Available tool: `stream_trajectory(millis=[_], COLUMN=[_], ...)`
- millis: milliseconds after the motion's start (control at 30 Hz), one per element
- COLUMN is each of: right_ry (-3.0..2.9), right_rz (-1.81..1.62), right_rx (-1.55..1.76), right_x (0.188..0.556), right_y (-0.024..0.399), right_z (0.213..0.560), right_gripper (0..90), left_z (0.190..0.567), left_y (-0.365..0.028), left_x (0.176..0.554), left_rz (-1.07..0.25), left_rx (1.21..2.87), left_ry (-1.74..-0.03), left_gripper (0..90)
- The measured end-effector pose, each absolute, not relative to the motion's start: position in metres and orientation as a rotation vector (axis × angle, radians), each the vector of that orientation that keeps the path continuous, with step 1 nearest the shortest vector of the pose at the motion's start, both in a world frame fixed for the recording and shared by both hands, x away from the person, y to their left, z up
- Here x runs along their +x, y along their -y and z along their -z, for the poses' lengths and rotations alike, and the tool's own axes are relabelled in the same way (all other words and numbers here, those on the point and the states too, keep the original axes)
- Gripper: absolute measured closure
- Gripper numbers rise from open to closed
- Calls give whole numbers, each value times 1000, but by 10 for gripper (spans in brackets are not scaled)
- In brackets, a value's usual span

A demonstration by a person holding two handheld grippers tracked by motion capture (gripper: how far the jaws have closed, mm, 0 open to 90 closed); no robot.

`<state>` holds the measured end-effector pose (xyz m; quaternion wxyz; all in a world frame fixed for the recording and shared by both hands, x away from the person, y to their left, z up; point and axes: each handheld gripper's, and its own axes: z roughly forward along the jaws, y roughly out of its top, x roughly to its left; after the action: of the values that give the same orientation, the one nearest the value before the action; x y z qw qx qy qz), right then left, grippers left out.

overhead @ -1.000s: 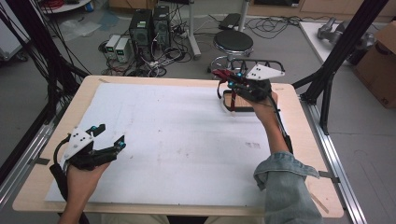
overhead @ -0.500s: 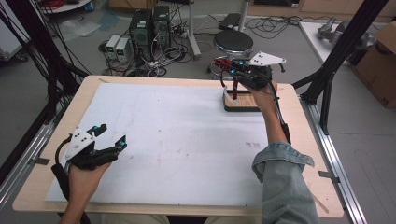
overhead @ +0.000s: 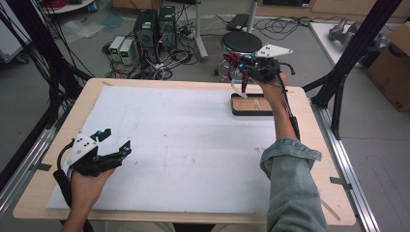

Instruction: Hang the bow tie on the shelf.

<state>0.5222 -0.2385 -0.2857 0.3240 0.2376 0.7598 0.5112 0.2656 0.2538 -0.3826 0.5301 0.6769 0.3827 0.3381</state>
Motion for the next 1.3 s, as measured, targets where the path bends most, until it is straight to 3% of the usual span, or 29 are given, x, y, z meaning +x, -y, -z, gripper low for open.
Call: stream_trajectory(millis=[633,1300], right_ry=[-1907,-2010], right_rz=[-1213,-1118], right_rx=[650,578], right_x=[541,554], right_y=[239,198], right_z=[302,295], right_gripper=[751,744], left_z=[385,386], left_y=[-252,-252], left_x=[267,267], left_rz=[-783,-763], left_rx=[1619,1618], left_ry=[-908,-902], left_gripper=[219,219])
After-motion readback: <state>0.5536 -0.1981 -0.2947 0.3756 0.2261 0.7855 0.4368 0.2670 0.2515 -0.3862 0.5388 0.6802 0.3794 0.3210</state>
